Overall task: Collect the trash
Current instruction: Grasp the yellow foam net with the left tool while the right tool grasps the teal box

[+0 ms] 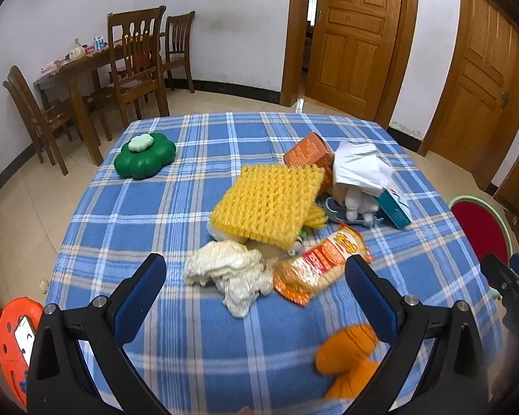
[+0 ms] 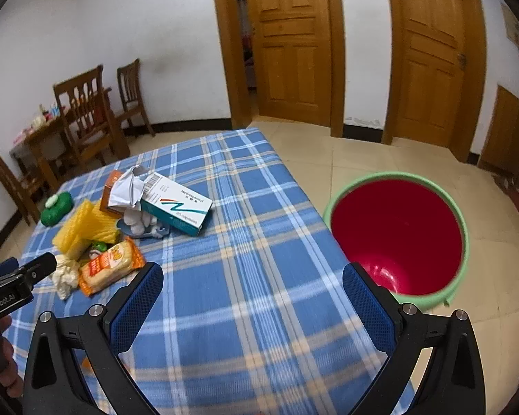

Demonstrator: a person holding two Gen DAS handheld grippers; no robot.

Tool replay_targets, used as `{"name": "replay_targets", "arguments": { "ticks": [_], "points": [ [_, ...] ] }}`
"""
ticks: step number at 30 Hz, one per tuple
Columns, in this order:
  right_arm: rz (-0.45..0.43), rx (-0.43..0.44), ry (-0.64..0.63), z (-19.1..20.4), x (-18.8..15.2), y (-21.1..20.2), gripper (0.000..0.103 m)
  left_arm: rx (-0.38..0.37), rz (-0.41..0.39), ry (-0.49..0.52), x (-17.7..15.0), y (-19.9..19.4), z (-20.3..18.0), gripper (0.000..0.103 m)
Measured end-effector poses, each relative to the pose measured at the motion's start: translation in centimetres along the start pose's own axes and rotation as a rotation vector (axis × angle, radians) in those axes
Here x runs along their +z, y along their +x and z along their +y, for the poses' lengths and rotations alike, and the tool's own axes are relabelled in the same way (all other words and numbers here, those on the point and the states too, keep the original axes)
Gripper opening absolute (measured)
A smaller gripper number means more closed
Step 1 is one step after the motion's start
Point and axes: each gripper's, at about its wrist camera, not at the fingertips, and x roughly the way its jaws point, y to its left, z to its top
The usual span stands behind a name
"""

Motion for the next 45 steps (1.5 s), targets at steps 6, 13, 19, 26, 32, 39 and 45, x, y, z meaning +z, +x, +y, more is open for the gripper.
{"name": "replay_targets", "arguments": {
  "ticks": [6, 13, 19, 26, 32, 39, 45],
  "points": [
    [0.067, 0.065, -0.061, 1.2, 2.1, 3.9, 0.103, 0.015, 0.025, 0.011, 1.0, 2.3, -0.1, 0.102],
    [0.136, 0.101, -0.146, 2.7, 3.5, 8.4, 0.103, 0.033, 0.03, 0.053, 2.0, 4.1, -0.8, 0.102],
    [0.159, 0.11, -0.186, 3.8, 4.6, 10.9, 0.103, 0.017, 0.056, 0.048, 2.7, 5.5, -0.7, 0.099],
    [0.178, 0.141, -0.227, 4.6, 5.6, 13.3, 0.103, -0.068, 0.056, 0.045, 3.7, 6.0, -0.6, 0.069],
    [0.179, 0.183, -0.281, 5.5, 6.1, 14.7, 0.103, -0.113, 0.061, 0.012, 4.2, 6.3, 0.0, 0.042],
    [0.191, 0.259, -0.304, 6.2, 6.4, 16.0, 0.091, -0.16, 0.072, -0.062, 4.8, 6.8, 1.7, 0.019],
    [0.231, 0.331, -0.265, 6.1, 6.5, 16.2, 0.063, -0.186, 0.063, -0.082, 4.9, 6.4, 2.2, 0.016]
  ]
}}
